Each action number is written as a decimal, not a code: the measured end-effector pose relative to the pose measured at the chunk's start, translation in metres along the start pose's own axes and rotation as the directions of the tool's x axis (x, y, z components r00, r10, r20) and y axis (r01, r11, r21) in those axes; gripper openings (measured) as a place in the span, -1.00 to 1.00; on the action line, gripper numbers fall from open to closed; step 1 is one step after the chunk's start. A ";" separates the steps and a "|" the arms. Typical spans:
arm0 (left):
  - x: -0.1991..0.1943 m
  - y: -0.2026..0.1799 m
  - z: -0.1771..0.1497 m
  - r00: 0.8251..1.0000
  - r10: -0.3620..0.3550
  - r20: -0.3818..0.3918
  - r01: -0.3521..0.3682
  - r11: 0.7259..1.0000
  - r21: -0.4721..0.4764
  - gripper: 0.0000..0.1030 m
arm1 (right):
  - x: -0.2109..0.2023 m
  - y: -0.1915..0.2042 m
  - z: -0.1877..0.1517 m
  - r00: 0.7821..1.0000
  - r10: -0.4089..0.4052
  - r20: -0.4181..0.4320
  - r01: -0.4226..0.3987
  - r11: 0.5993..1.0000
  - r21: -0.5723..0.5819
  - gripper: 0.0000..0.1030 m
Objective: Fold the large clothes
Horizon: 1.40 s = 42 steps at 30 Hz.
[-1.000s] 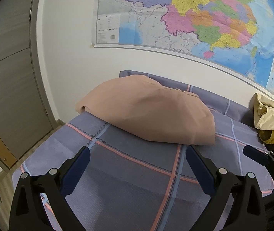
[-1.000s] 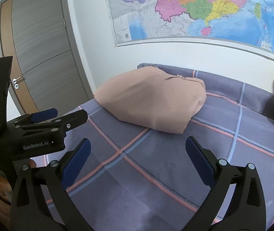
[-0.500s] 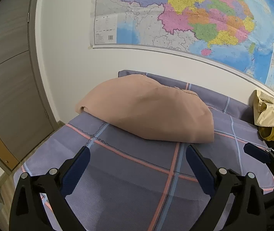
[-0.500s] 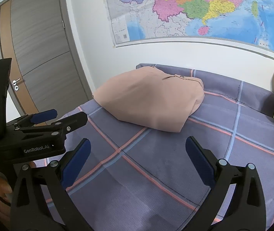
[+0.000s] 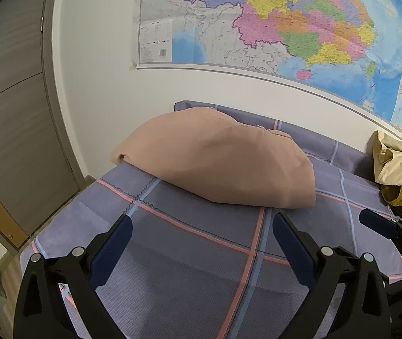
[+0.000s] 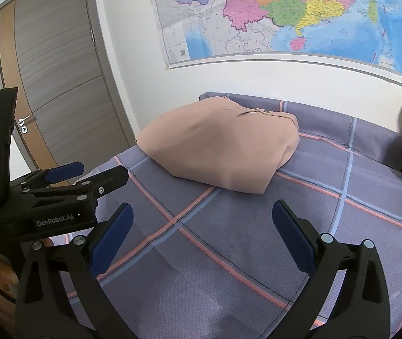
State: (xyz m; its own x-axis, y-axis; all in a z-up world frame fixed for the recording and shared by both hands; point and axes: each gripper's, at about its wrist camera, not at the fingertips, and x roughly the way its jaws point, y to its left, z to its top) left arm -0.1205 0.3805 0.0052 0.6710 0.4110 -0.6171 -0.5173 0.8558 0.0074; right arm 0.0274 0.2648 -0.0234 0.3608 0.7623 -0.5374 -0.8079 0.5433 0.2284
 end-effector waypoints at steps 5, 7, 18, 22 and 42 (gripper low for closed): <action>0.002 0.001 0.000 1.000 0.005 -0.003 -0.005 1.000 -0.004 0.87 | -0.001 -0.001 0.001 1.000 -0.001 0.004 0.001 1.000 0.002 0.89; 0.002 0.001 0.000 1.000 0.006 -0.004 -0.006 1.000 -0.003 0.87 | -0.001 -0.001 0.002 1.000 0.000 0.005 0.000 1.000 0.003 0.89; 0.004 0.002 0.000 1.000 0.011 -0.002 -0.011 1.000 0.001 0.87 | 0.001 -0.002 0.002 1.000 0.000 0.001 0.000 1.000 0.009 0.89; 0.005 0.004 -0.001 1.000 0.013 -0.005 -0.013 1.000 0.001 0.87 | 0.000 -0.002 0.002 1.000 -0.005 0.003 0.005 1.000 0.017 0.89; 0.010 0.007 -0.004 1.000 0.021 -0.015 -0.021 1.000 0.006 0.87 | 0.004 0.000 0.000 1.000 -0.001 -0.007 0.001 1.000 0.012 0.89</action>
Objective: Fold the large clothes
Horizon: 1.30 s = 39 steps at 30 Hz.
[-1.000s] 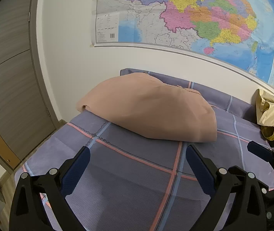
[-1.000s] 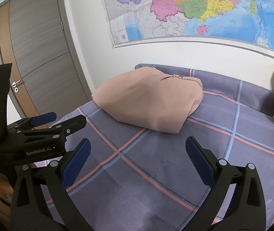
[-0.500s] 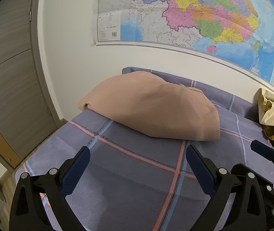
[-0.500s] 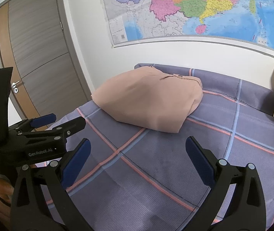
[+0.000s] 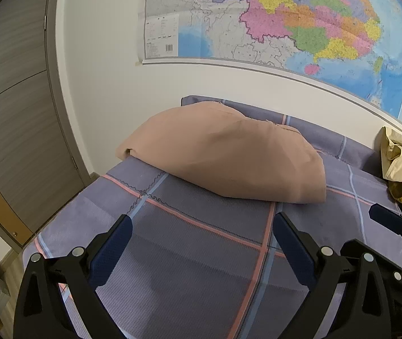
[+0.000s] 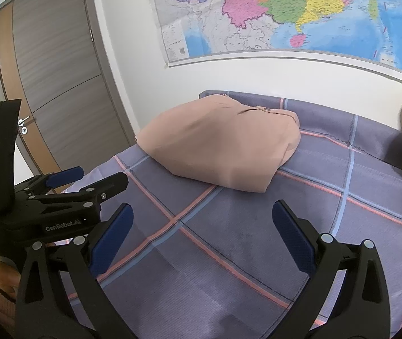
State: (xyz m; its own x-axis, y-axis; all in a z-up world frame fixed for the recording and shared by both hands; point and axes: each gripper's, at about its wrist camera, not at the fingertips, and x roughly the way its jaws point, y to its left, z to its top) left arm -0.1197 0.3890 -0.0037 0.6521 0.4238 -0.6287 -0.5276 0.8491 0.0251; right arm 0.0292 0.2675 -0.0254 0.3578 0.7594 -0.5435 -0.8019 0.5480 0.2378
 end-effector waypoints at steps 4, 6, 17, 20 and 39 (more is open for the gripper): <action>-0.001 0.001 -0.001 1.000 -0.002 0.000 0.002 1.000 -0.002 0.87 | 0.000 -0.001 0.000 1.000 0.001 -0.001 -0.001 1.000 0.003 0.89; 0.000 0.001 -0.001 1.000 0.000 -0.002 0.000 1.000 0.000 0.87 | 0.000 0.000 0.000 1.000 -0.001 -0.002 0.001 1.000 0.002 0.89; 0.001 0.002 -0.002 1.000 -0.001 -0.007 0.001 1.000 0.002 0.87 | 0.001 0.001 -0.002 1.000 0.002 -0.003 -0.002 1.000 0.002 0.89; 0.001 0.001 -0.002 1.000 0.000 -0.010 0.000 1.000 0.002 0.87 | 0.002 0.001 -0.002 1.000 0.003 -0.004 -0.003 1.000 0.005 0.89; 0.004 -0.002 -0.004 1.000 0.005 -0.021 -0.005 1.000 0.003 0.87 | 0.005 0.000 -0.005 1.000 0.001 -0.019 -0.001 1.000 0.011 0.89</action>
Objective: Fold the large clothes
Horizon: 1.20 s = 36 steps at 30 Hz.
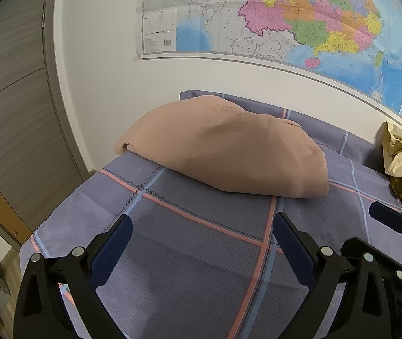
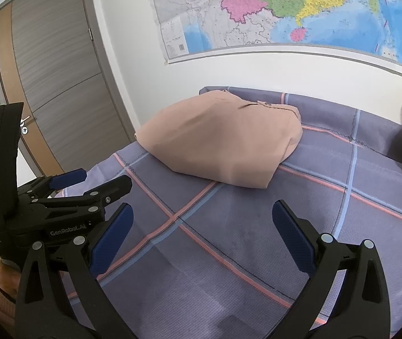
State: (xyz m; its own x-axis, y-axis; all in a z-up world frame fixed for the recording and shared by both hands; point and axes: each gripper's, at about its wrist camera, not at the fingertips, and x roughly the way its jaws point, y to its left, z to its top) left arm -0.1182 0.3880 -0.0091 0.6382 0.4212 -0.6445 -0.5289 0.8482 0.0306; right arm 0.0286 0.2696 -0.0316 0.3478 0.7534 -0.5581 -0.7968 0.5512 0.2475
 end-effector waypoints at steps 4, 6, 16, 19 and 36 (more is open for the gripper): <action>0.000 0.000 -0.001 1.000 0.001 -0.004 -0.001 1.000 0.000 0.87 | 0.001 0.000 0.000 1.000 0.001 0.001 -0.001 1.000 0.001 0.89; 0.000 -0.001 -0.001 1.000 0.003 -0.004 -0.003 1.000 0.001 0.87 | 0.001 -0.001 0.000 1.000 0.002 -0.002 -0.002 1.000 -0.001 0.89; 0.000 -0.003 0.000 1.000 0.007 -0.004 -0.007 1.000 0.000 0.87 | 0.002 0.000 0.001 1.000 0.003 0.000 -0.003 1.000 0.003 0.89; 0.001 -0.003 0.000 1.000 0.007 -0.005 -0.007 1.000 0.002 0.87 | 0.001 0.000 0.001 1.000 0.001 0.002 -0.001 1.000 0.003 0.89; 0.000 -0.007 -0.002 1.000 0.008 -0.007 -0.008 1.000 0.001 0.87 | 0.000 -0.002 0.001 1.000 0.002 0.006 -0.002 1.000 0.004 0.89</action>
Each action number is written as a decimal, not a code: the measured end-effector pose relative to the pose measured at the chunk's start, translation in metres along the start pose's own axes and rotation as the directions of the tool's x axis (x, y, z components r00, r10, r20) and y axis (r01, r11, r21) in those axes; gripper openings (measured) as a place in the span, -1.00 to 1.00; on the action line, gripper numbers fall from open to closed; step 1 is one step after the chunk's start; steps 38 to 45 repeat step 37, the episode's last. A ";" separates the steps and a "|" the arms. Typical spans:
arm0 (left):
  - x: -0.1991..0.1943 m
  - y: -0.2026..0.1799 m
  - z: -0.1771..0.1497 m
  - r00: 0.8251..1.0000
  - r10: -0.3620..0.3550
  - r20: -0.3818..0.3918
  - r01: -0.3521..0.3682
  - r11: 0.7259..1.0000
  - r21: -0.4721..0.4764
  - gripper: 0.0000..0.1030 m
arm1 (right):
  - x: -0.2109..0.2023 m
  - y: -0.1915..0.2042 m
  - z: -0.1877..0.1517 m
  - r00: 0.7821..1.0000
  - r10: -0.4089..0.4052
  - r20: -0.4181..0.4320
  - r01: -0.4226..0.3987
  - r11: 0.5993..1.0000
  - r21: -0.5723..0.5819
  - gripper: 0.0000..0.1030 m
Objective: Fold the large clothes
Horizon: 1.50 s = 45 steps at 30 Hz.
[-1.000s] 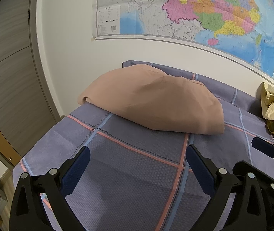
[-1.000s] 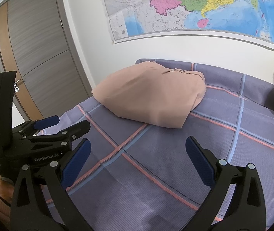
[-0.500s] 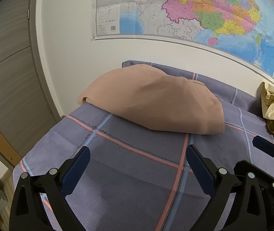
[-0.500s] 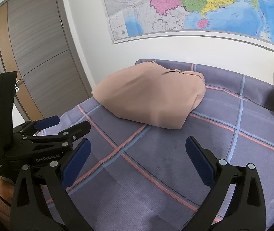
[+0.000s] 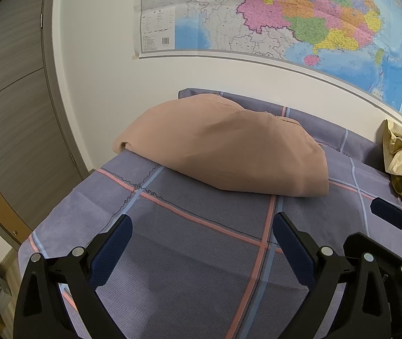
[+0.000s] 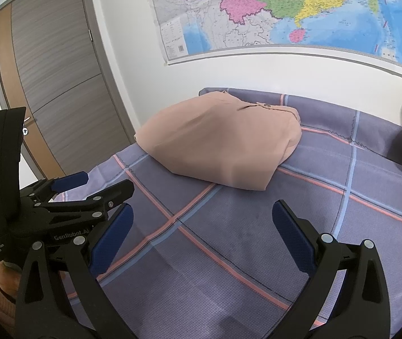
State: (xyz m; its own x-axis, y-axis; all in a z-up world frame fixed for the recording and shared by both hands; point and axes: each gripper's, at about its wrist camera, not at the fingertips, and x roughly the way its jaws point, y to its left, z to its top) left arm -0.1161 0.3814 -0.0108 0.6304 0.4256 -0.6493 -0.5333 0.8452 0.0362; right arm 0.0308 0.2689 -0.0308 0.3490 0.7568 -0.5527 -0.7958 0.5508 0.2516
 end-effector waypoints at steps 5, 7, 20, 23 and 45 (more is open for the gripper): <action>0.000 0.000 0.000 1.000 0.002 0.002 -0.002 1.000 0.001 0.87 | -0.001 0.000 0.000 1.000 -0.002 0.003 0.002 1.000 0.002 0.89; 0.001 0.000 0.001 1.000 0.002 0.000 -0.002 1.000 0.005 0.87 | 0.000 0.000 0.000 1.000 0.000 -0.001 0.000 1.000 -0.001 0.89; -0.001 0.000 -0.001 1.000 0.009 0.006 -0.009 1.000 0.007 0.87 | -0.003 0.000 -0.002 1.000 0.000 0.005 0.000 1.000 0.004 0.89; -0.002 0.000 -0.001 1.000 0.018 0.018 -0.018 1.000 0.011 0.86 | -0.004 0.000 -0.003 1.000 0.000 0.004 0.000 1.000 0.004 0.89; -0.007 -0.019 -0.005 0.998 -0.059 -0.004 0.059 0.998 0.021 0.87 | -0.029 -0.008 -0.012 0.997 -0.067 0.042 0.065 0.997 0.034 0.89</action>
